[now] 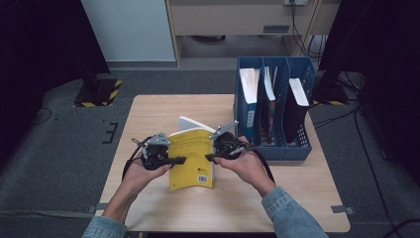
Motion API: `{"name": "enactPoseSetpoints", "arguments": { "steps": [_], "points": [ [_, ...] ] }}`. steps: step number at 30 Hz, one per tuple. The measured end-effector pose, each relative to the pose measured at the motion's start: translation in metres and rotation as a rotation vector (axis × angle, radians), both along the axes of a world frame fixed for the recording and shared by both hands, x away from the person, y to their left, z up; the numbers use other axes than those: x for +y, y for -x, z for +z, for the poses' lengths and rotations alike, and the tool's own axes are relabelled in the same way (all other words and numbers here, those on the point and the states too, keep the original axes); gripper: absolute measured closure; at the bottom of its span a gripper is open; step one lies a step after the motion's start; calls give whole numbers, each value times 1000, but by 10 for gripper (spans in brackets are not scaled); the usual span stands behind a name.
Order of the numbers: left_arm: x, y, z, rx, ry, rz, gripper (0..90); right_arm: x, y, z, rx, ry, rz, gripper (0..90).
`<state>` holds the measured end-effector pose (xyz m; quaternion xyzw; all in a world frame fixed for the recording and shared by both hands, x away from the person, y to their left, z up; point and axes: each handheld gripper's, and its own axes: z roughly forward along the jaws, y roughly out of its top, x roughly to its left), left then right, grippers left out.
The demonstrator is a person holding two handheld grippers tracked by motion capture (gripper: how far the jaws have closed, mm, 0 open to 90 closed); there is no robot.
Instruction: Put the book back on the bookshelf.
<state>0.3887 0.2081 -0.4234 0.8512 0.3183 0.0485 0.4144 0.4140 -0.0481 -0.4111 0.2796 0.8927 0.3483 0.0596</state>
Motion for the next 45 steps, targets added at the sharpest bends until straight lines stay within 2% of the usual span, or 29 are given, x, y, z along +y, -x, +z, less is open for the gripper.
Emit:
{"name": "enactPoseSetpoints", "arguments": {
  "steps": [14,20,26,29,35,38,41,45],
  "points": [
    [11,2,5,-18,19,39,778,1,1,6,-12,5,3,727],
    [13,5,7,-24,5,51,767,1,2,8,-19,8,12,735],
    [24,12,8,-38,12,80,775,-3,4,10,-21,13,16,738],
    [27,12,9,-29,9,86,799,-4,5,10,-22,13,17,738],
    [22,4,13,-15,-34,87,838,-3,2,10,-12,4,16,737],
    [19,-3,16,-19,-70,79,851,-2,-3,11,-17,10,14,738],
    [19,-10,16,-12,-67,89,854,-1,-8,13,-14,8,8,737],
    [20,-22,16,-22,-48,123,854,1,-16,16,-48,0,-4,737]
  ]
}}
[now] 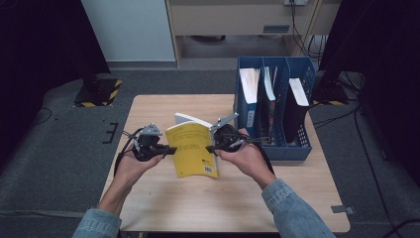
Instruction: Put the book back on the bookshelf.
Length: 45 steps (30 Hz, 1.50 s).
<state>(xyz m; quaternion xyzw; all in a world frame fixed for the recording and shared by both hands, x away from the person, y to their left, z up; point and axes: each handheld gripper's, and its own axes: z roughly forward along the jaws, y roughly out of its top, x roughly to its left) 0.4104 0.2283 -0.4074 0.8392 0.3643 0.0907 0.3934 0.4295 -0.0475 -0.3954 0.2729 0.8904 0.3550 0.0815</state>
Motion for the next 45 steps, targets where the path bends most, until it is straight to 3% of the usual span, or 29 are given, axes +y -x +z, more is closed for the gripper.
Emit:
{"name": "enactPoseSetpoints", "arguments": {
  "steps": [6,15,20,24,35,45],
  "points": [
    [2,-7,-5,-7,18,14,851,4,-4,-4,-43,-1,-5,730],
    [-3,14,-1,-32,-10,-14,847,-3,13,-9,-48,-1,24,716],
    [-6,26,1,-40,-27,-36,846,-5,24,-10,-44,-13,46,649],
    [-7,34,2,-46,-36,-47,843,-5,28,-4,-43,-38,57,617],
    [-2,43,-2,-49,-3,-57,832,1,30,13,-47,-17,99,591],
    [-1,44,-2,-51,-1,-56,827,8,29,30,-66,-20,120,569]
  ]
}}
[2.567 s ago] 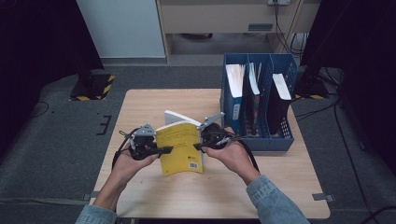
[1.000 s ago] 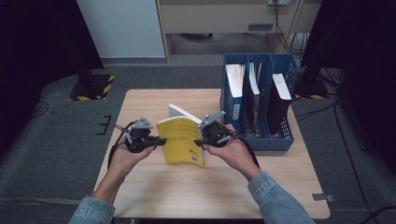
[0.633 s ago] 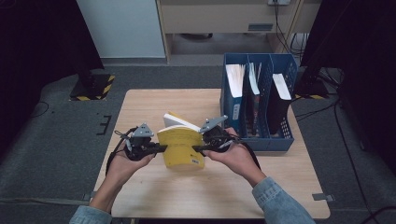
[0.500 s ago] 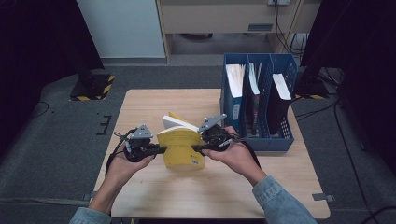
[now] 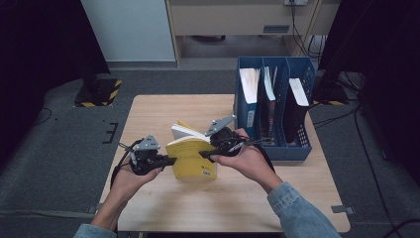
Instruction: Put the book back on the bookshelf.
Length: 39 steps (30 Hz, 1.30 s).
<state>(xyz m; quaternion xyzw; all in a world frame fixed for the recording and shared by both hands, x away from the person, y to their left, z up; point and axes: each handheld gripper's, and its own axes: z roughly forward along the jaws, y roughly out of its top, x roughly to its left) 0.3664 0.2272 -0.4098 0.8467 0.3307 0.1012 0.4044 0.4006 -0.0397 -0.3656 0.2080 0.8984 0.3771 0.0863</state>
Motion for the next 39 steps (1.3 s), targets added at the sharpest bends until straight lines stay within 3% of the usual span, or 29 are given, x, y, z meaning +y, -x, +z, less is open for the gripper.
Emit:
{"name": "enactPoseSetpoints", "arguments": {
  "steps": [7,12,18,21,24,28,31,32,34,36,39],
  "points": [
    [1,0,-1,-3,5,2,822,6,-2,4,2,3,13,556],
    [2,1,-3,-11,30,41,784,8,-3,4,4,-1,15,564],
    [10,3,-11,-22,47,108,564,8,-1,4,3,0,24,579],
    [18,8,-16,-35,51,139,518,9,-1,5,3,-1,32,578],
    [28,11,-25,-36,75,207,441,9,-1,5,7,3,33,579],
    [39,14,-42,-43,54,261,446,11,-3,7,4,8,40,578],
    [46,13,-52,-49,-40,283,435,14,-4,8,5,6,52,554],
    [48,12,-55,-42,-53,292,430,16,-4,9,8,9,56,549],
    [53,11,-62,-21,-54,306,416,18,-5,9,7,14,63,549],
    [55,10,-66,-5,-86,315,392,20,-6,10,16,14,66,552],
    [53,10,-66,-15,-102,326,346,22,-9,10,22,11,71,556]
  ]
}}
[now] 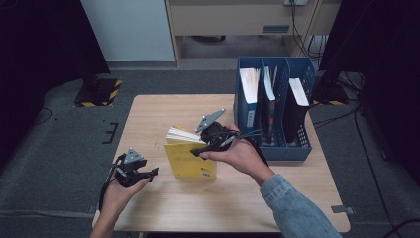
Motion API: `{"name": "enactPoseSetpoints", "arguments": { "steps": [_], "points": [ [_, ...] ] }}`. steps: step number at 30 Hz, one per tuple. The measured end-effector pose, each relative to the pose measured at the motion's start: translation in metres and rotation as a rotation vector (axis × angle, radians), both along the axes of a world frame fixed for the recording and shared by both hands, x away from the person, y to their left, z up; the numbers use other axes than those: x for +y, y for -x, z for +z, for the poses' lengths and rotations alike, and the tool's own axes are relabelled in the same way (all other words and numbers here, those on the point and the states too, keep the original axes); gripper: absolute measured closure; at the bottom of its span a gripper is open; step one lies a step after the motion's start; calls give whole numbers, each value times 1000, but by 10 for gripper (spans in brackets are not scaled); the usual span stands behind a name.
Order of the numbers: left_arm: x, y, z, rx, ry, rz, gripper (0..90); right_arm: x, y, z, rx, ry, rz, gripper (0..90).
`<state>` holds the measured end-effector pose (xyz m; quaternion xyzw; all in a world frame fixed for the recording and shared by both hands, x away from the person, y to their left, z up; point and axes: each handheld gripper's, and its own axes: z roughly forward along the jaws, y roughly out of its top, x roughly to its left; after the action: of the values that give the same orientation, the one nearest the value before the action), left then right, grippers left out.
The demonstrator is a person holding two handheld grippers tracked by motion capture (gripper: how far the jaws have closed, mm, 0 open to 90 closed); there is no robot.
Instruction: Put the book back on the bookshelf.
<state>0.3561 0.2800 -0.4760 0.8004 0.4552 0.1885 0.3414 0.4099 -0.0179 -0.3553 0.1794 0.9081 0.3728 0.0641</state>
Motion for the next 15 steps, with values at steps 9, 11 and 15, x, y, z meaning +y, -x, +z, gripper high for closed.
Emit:
{"name": "enactPoseSetpoints", "arguments": {
  "steps": [9,11,15],
  "points": [
    [-4,0,-4,6,-30,25,181,2,-6,-3,36,-4,5,573],
    [-4,0,-5,10,-32,25,163,3,-7,-4,39,-4,5,574],
    [-6,0,-7,25,-48,13,157,5,-8,-5,44,3,5,589]
  ]
}}
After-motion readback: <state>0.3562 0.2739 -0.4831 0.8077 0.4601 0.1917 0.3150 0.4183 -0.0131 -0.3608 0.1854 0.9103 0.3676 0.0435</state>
